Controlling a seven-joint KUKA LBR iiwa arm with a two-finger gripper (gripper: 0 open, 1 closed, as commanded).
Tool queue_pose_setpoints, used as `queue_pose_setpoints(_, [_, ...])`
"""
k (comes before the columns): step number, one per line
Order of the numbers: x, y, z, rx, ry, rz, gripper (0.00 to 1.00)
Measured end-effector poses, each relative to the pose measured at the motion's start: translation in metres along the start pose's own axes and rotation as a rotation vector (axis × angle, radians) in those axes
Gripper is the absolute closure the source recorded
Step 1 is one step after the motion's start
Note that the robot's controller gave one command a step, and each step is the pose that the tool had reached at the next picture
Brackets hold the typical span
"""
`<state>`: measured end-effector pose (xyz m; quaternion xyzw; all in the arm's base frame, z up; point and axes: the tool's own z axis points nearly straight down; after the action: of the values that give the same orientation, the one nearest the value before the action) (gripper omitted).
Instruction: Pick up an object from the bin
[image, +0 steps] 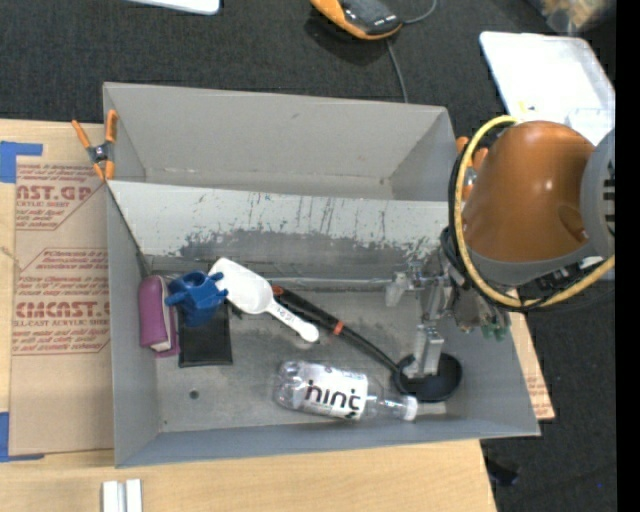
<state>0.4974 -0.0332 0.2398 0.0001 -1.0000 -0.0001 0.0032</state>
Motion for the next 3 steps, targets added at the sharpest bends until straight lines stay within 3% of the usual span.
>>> queue_pose_setpoints(1, [-0.001,0.000,-0.004,0.001,-0.008,-0.001,0.00])
queue_pose_setpoints(2, [0.000,-0.034,0.068,0.001,-0.013,-0.053,0.00])
queue_pose_setpoints(3, [0.012,-0.070,0.080,0.003,-0.018,-0.224,0.00])
